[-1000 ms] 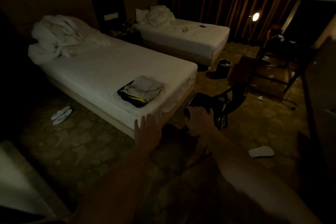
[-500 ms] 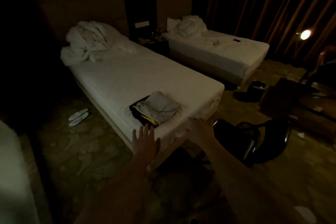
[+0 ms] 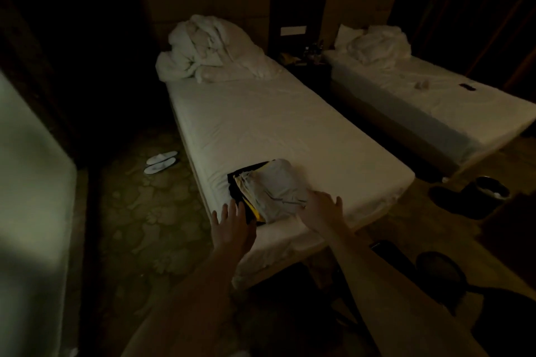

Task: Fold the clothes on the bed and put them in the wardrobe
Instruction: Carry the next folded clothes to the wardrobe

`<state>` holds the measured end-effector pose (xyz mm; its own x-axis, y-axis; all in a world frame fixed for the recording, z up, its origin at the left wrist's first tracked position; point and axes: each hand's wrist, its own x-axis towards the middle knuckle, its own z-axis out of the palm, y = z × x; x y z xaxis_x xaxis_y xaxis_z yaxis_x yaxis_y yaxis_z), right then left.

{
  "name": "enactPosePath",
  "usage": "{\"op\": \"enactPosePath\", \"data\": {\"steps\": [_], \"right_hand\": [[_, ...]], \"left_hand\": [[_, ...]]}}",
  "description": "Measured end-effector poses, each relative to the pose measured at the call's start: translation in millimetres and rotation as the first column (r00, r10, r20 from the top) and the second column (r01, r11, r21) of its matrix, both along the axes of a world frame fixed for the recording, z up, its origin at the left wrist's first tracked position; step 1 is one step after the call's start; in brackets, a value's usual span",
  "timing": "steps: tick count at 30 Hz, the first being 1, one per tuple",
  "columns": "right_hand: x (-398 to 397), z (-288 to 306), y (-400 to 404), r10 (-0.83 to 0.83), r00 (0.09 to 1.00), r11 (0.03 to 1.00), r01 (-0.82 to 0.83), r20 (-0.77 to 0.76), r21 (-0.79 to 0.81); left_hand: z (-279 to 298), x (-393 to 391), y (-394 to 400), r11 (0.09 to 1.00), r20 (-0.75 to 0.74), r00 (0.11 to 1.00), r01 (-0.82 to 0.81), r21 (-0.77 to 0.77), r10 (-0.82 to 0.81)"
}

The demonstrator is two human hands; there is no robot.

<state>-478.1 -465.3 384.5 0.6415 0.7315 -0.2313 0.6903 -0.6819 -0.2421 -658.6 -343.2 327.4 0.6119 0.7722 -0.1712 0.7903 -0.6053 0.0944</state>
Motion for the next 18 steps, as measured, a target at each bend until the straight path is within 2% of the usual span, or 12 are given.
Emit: {"op": "enactPosePath", "data": {"steps": [5,18], "right_hand": [[50.5,-20.9,71.0,0.038,0.999,0.999,-0.038,-0.006,-0.015],[173.0,-38.6,248.5,0.177,0.984,0.982,-0.178,-0.021,-0.068]], "left_hand": [[-15.8,38.9,54.2,0.996,-0.02,0.996,-0.083,-0.042,0.082],[-22.5,152.0,211.2,0.951,0.055,0.955,-0.281,-0.127,0.29]]}}
